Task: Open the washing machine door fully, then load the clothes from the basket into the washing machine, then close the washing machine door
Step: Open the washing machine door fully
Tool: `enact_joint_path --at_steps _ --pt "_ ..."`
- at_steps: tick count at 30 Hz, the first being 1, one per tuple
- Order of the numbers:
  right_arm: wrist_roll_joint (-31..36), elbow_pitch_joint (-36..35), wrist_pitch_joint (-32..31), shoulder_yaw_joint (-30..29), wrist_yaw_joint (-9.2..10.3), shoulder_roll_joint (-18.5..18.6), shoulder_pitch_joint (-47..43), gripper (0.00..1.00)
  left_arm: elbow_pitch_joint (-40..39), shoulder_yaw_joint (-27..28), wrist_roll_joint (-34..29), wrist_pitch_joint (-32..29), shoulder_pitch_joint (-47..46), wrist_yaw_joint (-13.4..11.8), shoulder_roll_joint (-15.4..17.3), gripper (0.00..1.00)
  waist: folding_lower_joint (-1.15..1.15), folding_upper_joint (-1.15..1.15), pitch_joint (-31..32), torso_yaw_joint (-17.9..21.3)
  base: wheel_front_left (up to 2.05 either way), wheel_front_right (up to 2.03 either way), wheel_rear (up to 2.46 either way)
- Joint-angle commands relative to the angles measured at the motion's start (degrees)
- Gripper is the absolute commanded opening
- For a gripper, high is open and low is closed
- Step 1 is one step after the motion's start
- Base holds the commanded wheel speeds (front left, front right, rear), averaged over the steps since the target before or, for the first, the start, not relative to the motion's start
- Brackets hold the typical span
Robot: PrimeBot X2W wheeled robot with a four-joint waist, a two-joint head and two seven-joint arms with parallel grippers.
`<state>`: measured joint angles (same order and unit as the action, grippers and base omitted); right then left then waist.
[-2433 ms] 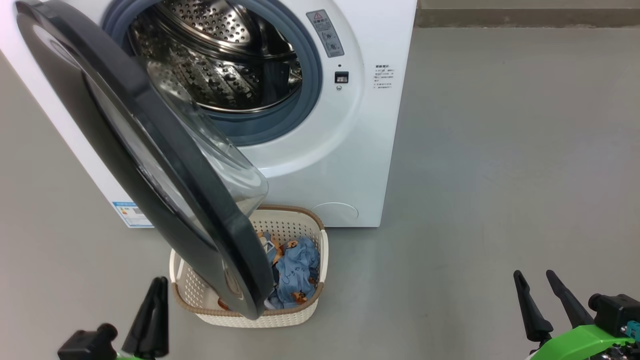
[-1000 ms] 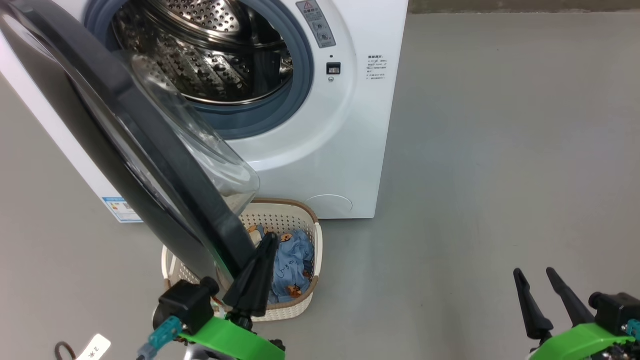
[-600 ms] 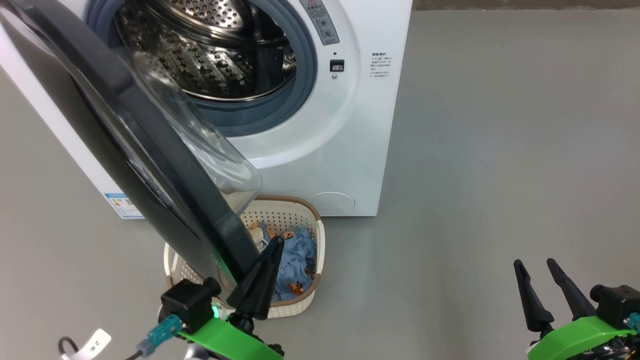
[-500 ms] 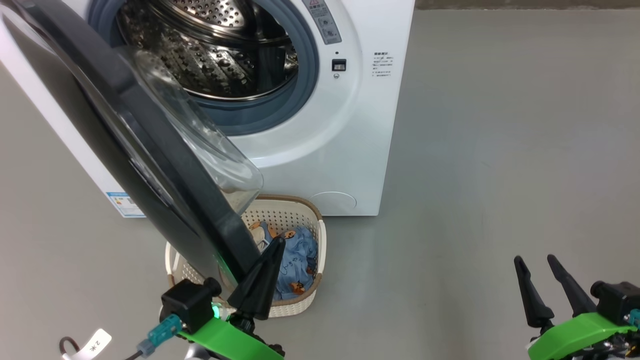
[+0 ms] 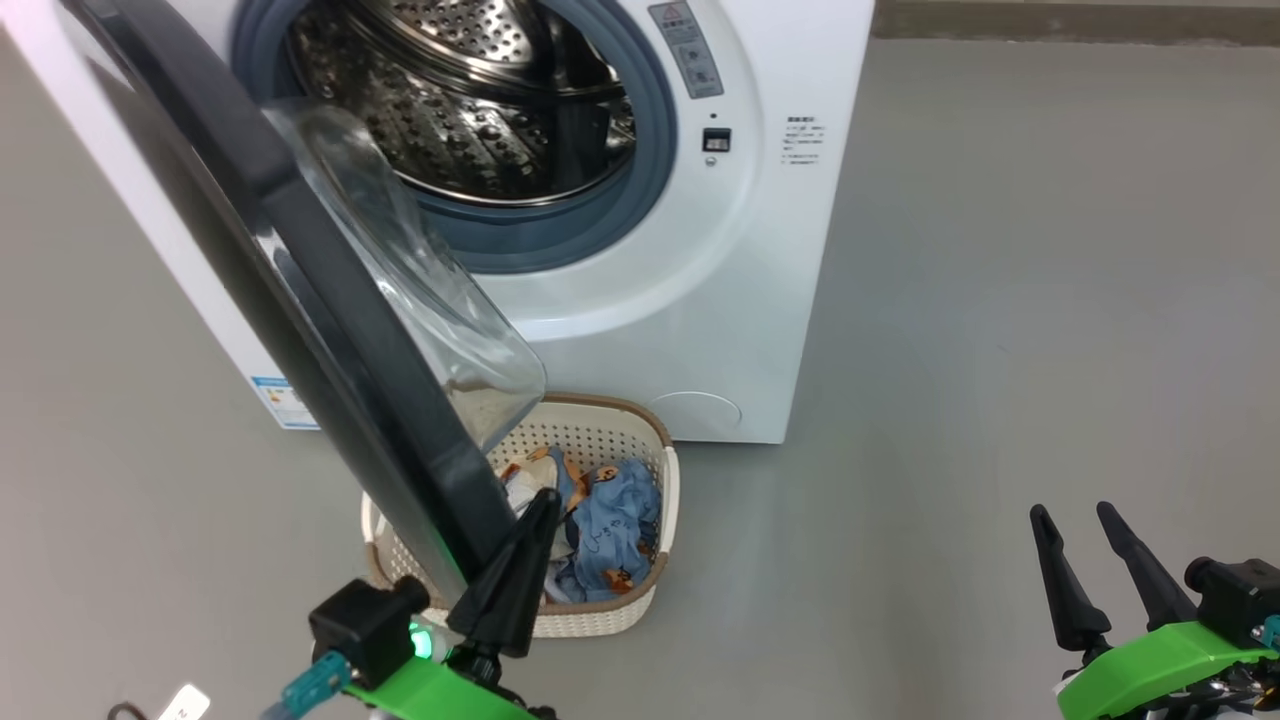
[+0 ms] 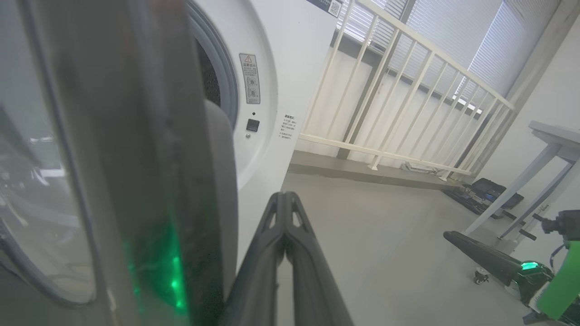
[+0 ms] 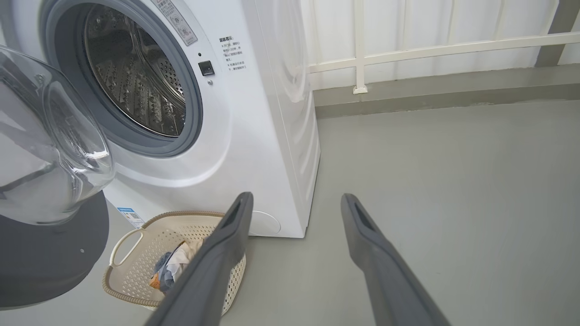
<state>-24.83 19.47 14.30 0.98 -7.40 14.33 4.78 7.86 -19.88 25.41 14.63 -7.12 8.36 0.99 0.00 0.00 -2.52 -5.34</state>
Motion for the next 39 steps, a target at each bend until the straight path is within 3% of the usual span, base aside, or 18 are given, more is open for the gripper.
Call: enact_joint_path --at_steps 1,23,39 --pt "0.37 -1.47 0.7 0.82 -0.09 0.83 0.48 1.0 -1.0 4.85 -0.45 0.37 -0.76 -0.87 1.91 0.0 0.0 0.0 0.31 -0.83 0.0 0.0 0.0" --pt "0.8 -2.21 0.7 0.4 -0.09 0.54 -0.53 1.0 -4.92 8.25 -3.41 0.37 5.33 -0.87 3.13 0.0 0.0 0.0 0.63 -9.69 0.0 0.0 0.0" --pt "1.29 -2.37 0.7 -0.5 -0.09 0.04 -1.13 1.0 -3.71 16.35 -6.19 0.37 6.13 -1.84 3.26 0.0 0.0 0.0 0.85 -14.0 0.0 0.0 0.0"
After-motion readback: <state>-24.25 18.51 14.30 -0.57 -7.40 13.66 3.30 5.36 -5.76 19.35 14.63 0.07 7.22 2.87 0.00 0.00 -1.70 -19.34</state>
